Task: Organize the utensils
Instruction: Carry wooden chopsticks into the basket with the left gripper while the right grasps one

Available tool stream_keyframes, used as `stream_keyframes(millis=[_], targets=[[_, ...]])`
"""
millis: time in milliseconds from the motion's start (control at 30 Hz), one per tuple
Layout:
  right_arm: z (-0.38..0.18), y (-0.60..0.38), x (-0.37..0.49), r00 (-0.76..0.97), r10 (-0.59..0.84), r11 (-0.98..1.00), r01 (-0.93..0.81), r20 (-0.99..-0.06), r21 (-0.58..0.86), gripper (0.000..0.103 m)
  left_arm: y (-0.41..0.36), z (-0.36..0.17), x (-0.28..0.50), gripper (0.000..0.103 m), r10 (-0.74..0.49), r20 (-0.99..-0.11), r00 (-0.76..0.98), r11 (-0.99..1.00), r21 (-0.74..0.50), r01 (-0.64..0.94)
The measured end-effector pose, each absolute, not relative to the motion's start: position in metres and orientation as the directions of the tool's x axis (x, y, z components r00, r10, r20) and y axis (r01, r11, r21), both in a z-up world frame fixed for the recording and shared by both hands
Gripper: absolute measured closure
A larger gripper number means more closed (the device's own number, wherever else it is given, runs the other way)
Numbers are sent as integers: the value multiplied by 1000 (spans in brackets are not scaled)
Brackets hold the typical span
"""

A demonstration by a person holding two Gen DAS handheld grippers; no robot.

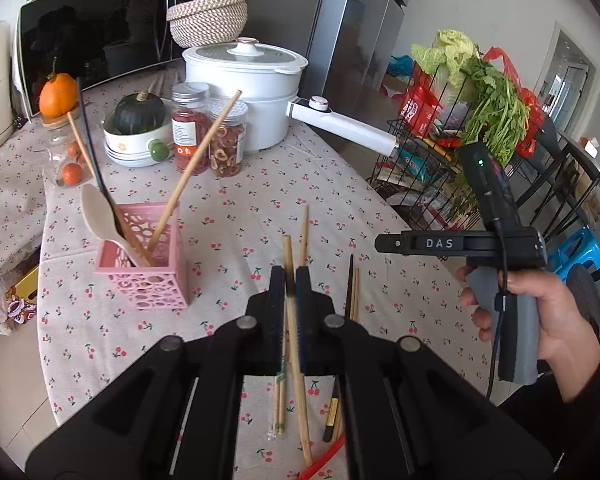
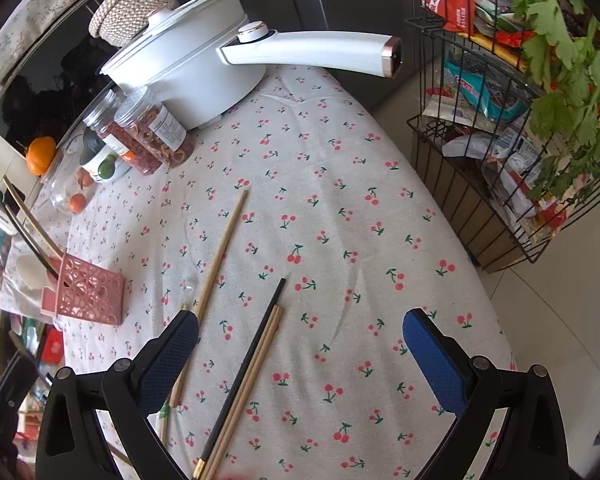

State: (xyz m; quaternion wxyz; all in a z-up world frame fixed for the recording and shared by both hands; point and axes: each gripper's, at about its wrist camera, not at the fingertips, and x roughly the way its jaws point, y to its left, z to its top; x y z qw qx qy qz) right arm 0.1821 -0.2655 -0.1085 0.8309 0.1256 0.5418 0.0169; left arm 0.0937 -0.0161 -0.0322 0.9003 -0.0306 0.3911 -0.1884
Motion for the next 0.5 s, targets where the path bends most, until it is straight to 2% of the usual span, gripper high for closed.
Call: stream_keyframes(millis=[267, 333, 500], targets=[[-145, -224, 215, 349, 226, 962, 66, -910, 264, 2, 46, -20, 80, 98, -354, -630, 691, 934, -277, 225], [-151, -217, 226, 344, 248, 955, 71, -906, 288, 14, 57, -18, 77, 98, -358, -622, 697, 931, -295, 216], [-160, -197, 249, 363, 193, 972, 56, -912, 228, 28, 79, -18, 73, 98, -354, -606, 713, 929, -319, 190]])
